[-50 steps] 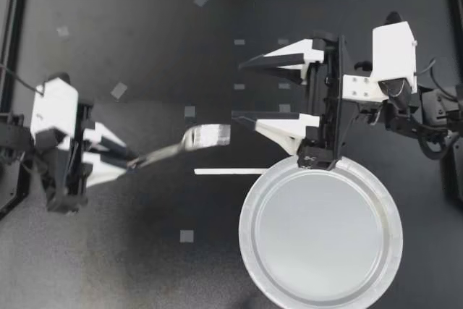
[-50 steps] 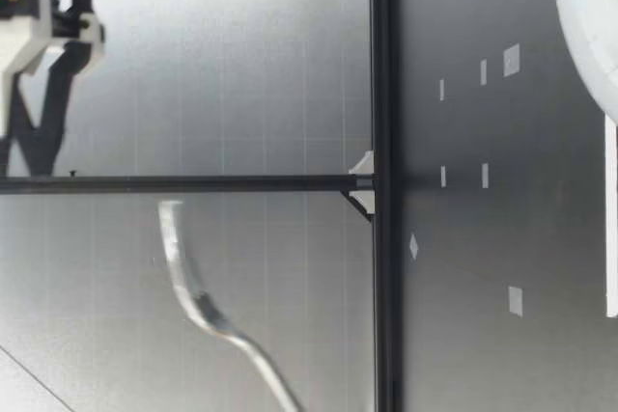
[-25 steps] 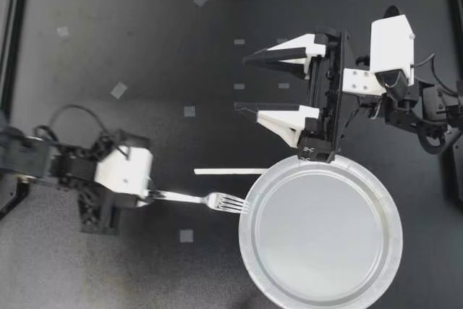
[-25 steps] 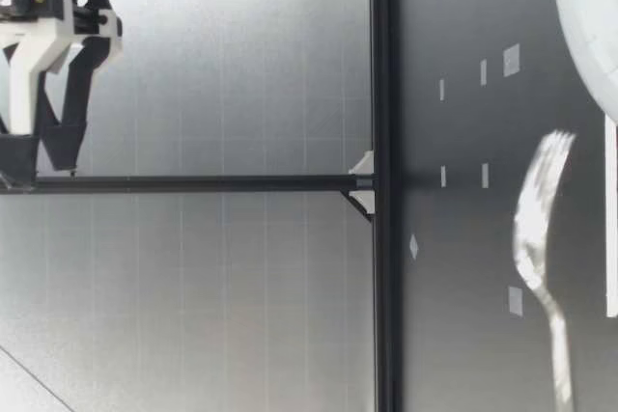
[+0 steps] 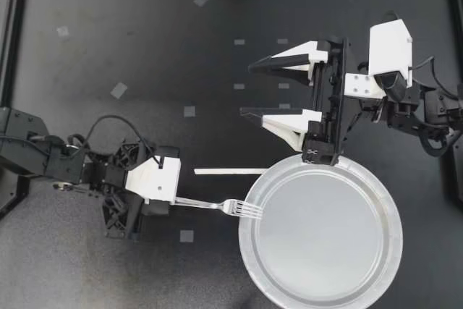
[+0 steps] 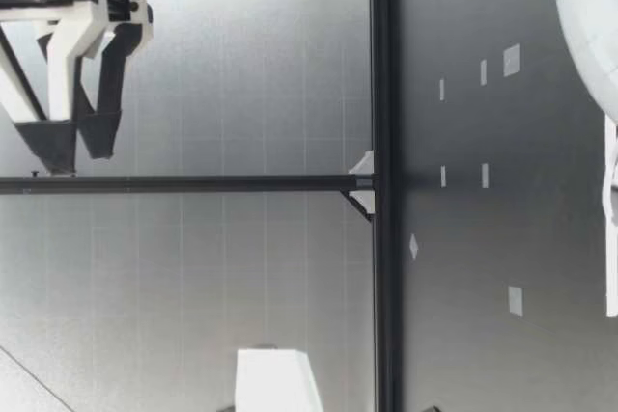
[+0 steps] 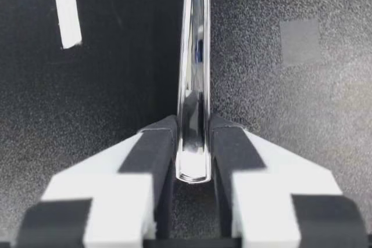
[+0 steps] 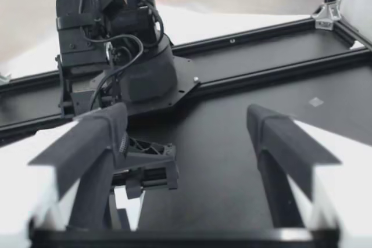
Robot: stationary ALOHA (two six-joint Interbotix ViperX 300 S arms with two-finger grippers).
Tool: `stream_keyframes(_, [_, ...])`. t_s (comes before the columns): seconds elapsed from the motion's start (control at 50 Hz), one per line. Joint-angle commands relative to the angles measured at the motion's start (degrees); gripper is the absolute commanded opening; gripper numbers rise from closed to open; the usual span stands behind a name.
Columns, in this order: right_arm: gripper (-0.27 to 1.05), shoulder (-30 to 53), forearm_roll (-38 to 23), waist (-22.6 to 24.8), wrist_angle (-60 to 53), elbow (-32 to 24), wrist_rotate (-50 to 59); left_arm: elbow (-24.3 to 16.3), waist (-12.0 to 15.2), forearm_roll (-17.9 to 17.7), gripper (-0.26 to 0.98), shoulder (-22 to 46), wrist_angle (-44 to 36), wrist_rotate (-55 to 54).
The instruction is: Pick up the fork and place it on the plate.
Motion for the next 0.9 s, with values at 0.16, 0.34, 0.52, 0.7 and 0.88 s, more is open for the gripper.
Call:
stream_keyframes(0.16, [0.77,-1.0,0.0,-0.4,-0.5,-0.7,0.2,-1.8,-0.2,-0.3,0.1,-0.2,3.1,0.1])
stream_keyframes(0.34, [0.77,-0.7,0.0,-0.4,-1.1,-0.6,0.2,-3.7,-0.2,-0.3,0.1,0.8,7.6,0.6])
stream_keyframes(0.52, [0.77,-0.6,0.0,-0.4,-1.3,-0.6,0.3,-4.1,-0.2,-0.3,0.1,0.8,6.4,0.3])
stream_keyframes(0.7, [0.77,-0.6,0.0,-0.4,-1.3,-0.6,0.3,-4.3,-0.2,-0.4,0.12,0.8,6.2,-0.1])
stream_keyframes(0.88, [0.77,-0.8,0.0,-0.4,-1.1,-0.6,0.3,-4.7,-0.2,-0.5,0.24,0.8,6.2,0.0])
